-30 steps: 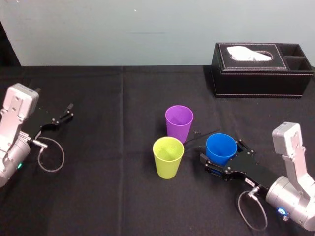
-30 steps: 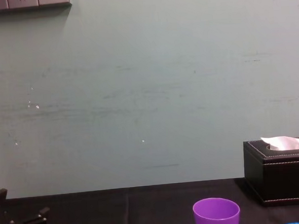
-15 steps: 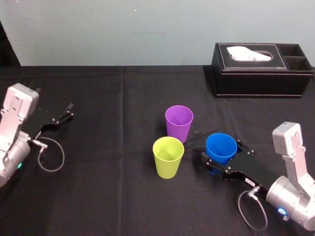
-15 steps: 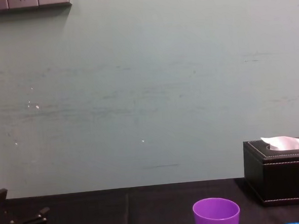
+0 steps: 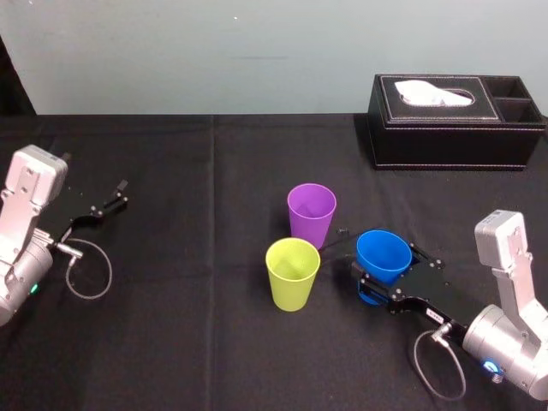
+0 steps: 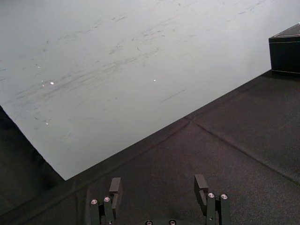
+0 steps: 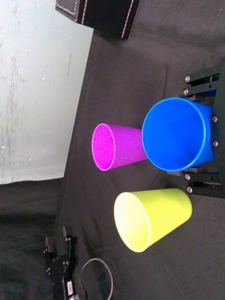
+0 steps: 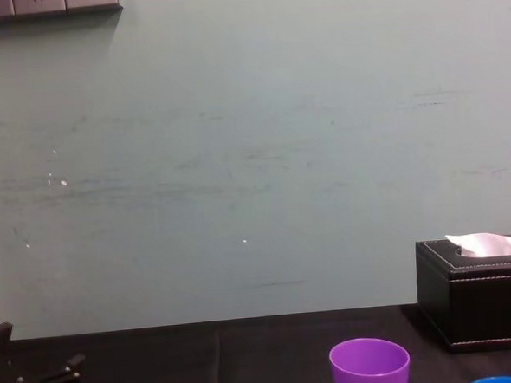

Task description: Stack the three plastic cups sequentially using one hand.

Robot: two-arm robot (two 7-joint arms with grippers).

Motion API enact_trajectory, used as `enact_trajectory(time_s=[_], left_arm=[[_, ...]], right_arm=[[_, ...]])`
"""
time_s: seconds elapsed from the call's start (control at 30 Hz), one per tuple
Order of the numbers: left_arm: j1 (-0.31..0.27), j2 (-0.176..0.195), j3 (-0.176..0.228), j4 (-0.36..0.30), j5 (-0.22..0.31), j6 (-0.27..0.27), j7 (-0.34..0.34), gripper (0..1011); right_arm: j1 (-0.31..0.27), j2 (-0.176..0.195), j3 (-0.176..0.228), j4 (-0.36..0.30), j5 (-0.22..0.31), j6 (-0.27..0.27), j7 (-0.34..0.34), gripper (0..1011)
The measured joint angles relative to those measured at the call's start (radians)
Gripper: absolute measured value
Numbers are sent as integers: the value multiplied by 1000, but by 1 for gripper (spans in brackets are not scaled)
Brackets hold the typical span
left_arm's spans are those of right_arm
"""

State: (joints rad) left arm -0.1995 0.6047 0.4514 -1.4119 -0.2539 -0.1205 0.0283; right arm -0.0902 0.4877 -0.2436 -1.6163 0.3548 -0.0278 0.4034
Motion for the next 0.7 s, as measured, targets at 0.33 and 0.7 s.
enact_trajectory(time_s=[0.33,0.7], left_arm=[[0,0,0,0,0,0,0,1011],[0,0,0,0,0,0,0,1011]], right_arm=[[30,20,8,-62,48,73,20,738],[182,19,-27,-51,106,166,42,738]])
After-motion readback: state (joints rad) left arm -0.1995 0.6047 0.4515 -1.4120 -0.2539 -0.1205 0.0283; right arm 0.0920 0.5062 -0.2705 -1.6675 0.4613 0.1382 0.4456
